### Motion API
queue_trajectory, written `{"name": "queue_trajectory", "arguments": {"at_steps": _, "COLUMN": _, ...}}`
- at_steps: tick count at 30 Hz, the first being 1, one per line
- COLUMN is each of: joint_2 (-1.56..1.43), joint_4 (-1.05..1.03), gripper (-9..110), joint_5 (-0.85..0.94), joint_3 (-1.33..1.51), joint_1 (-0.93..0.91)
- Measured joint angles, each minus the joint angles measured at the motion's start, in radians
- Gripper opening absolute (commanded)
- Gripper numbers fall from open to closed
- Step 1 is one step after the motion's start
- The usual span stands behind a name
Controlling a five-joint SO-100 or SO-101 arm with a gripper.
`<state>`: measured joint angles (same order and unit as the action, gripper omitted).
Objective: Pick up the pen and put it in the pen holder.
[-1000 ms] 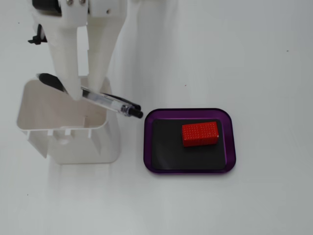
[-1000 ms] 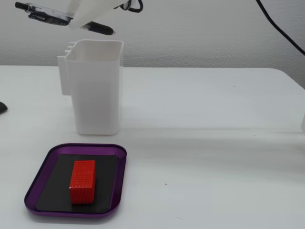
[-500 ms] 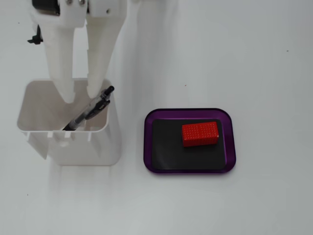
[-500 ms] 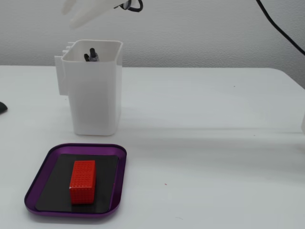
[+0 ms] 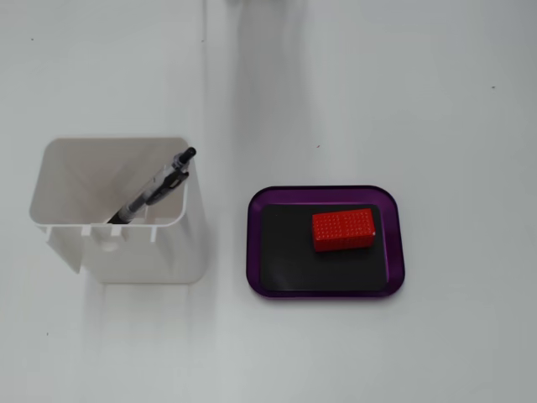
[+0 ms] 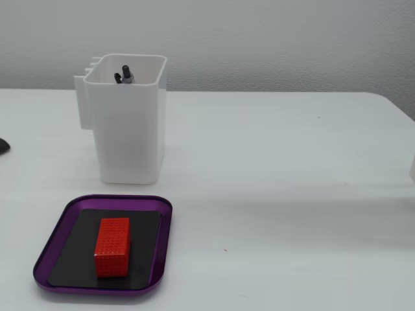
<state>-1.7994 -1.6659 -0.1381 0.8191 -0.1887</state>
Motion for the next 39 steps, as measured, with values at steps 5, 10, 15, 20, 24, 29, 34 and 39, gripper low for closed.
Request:
{"name": "queue_trajectory", "arguments": {"at_steps": 5, "joint_2": -0.222, "joint_4": -0.023, "gripper": 8, "joint_5": 0.009, "joint_3": 0.288, "joint_1": -0.003}}
{"name": "queue_trajectory", "arguments": {"at_steps": 10, "joint_2": -0.445, "joint_4": 0.003, "gripper": 7, "joint_5": 0.009, "joint_3": 0.713, "joint_1": 0.009}}
{"name": "queue_trajectory", "arguments": {"at_steps": 15, "joint_2": -0.641, "joint_4": 0.179, "gripper": 7, "joint_5": 0.009, "joint_3": 1.166, "joint_1": 0.008}}
{"name": "queue_trajectory", "arguments": {"at_steps": 20, "joint_2": -0.851, "joint_4": 0.402, "gripper": 7, "joint_5": 0.011, "joint_3": 1.552, "joint_1": 0.009}}
{"name": "queue_trajectory", "arguments": {"at_steps": 24, "joint_2": -1.039, "joint_4": 0.511, "gripper": 7, "joint_5": 0.012, "joint_3": 1.796, "joint_1": 0.009}}
{"name": "queue_trajectory", "arguments": {"at_steps": 29, "joint_2": -1.281, "joint_4": 0.525, "gripper": 7, "joint_5": 0.012, "joint_3": 2.019, "joint_1": 0.009}}
{"name": "queue_trajectory", "arguments": {"at_steps": 34, "joint_2": -1.511, "joint_4": 0.483, "gripper": 2, "joint_5": 0.029, "joint_3": 2.143, "joint_1": 0.003}}
{"name": "queue_trajectory", "arguments": {"at_steps": 39, "joint_2": -1.551, "joint_4": 0.439, "gripper": 0, "joint_5": 0.146, "joint_3": 2.191, "joint_1": 0.002}}
